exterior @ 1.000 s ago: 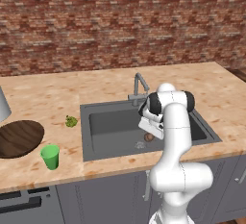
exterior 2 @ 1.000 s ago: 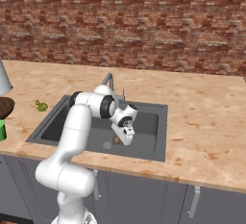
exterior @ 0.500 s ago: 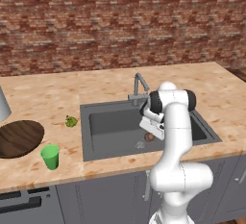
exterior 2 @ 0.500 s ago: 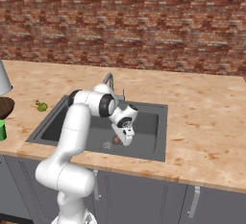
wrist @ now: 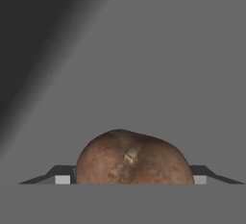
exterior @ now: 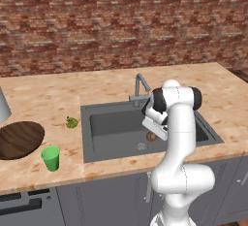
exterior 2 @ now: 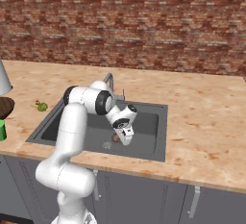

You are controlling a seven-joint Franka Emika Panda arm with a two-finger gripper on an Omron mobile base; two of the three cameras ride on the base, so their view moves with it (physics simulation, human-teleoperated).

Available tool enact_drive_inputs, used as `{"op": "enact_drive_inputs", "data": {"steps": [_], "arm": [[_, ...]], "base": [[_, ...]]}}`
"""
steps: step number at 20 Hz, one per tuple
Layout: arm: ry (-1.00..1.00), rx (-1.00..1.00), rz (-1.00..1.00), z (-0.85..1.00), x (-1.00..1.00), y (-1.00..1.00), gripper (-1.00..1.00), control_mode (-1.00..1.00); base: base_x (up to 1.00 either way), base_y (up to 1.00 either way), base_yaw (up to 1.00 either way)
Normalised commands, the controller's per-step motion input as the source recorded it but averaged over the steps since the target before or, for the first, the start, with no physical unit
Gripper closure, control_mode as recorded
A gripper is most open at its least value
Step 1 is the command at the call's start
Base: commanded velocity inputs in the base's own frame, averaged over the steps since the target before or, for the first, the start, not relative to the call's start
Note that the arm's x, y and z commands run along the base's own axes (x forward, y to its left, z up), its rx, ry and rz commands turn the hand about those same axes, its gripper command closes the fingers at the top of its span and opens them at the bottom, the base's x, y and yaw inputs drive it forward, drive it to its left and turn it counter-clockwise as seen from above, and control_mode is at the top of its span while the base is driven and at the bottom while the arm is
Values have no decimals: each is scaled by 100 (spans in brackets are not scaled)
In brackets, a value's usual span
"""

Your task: Remove the broccoli and potato from the sink. Then move the bowl and cup from the counter to the sink for washing.

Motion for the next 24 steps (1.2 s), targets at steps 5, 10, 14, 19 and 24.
{"op": "enact_drive_inputs", "data": {"steps": [5, 10, 14, 19, 24], "arm": [[-12, 0, 4, 27, -7, 0, 100, -100], [-5, 0, 10, 34, -4, 0, 100, -100], [-1, 0, 10, 34, -2, 1, 100, -100], [-1, -1, 13, 35, -8, 5, 100, -100], [0, -1, 14, 35, -12, 8, 100, -100]], "base": [[0, 0, 0], [0, 0, 0], [0, 0, 0], [0, 0, 0], [0, 0, 0]]}}
